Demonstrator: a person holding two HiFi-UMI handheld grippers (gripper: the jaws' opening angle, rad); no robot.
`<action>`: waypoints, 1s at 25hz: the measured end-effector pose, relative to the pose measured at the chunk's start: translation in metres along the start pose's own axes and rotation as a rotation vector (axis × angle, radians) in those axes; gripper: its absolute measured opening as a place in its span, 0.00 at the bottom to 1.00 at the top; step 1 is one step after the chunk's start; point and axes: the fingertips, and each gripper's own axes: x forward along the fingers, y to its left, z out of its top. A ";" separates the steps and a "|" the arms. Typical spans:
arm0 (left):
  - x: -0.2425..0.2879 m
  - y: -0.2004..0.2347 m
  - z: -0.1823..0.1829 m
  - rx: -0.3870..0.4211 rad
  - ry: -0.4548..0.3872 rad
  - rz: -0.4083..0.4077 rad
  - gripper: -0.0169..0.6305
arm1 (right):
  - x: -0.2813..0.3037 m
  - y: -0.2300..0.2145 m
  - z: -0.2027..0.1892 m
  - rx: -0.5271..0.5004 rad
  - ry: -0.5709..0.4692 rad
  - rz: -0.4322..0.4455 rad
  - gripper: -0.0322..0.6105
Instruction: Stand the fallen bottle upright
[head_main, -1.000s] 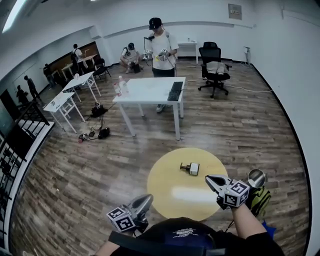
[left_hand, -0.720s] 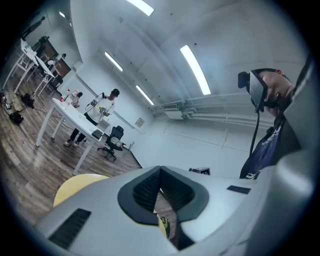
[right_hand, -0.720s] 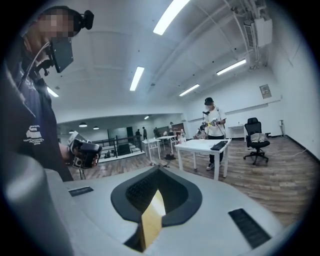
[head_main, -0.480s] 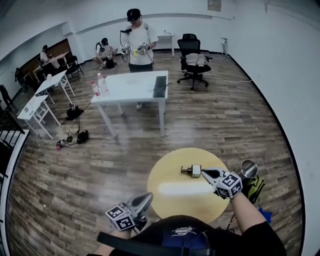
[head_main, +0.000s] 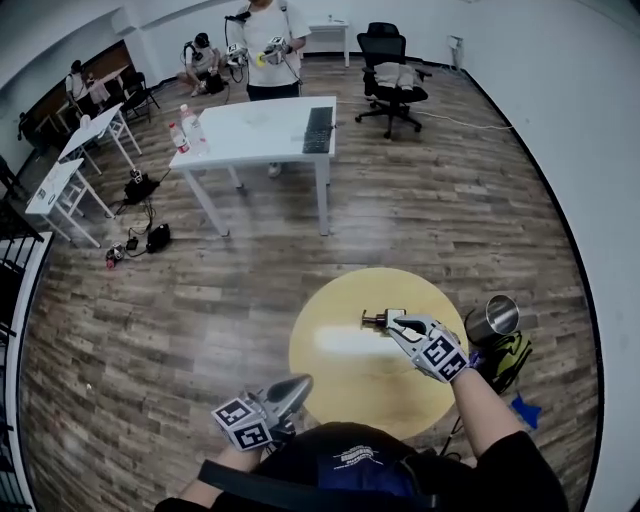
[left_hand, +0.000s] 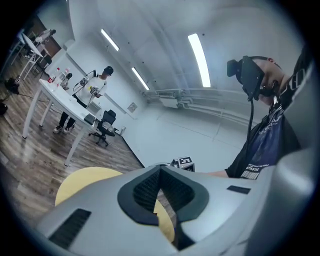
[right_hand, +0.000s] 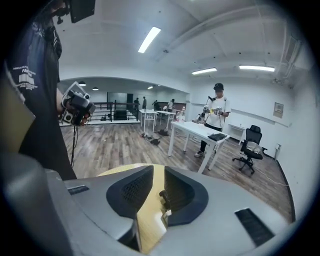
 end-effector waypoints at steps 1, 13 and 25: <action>0.005 0.002 -0.005 -0.006 0.005 0.008 0.07 | 0.009 0.000 -0.007 -0.026 0.011 0.014 0.17; 0.034 0.095 -0.035 0.036 0.086 0.094 0.07 | 0.128 -0.017 -0.089 -0.230 0.227 0.006 0.26; 0.049 0.175 -0.050 -0.042 0.129 0.057 0.07 | 0.201 -0.024 -0.141 -0.400 0.439 0.023 0.26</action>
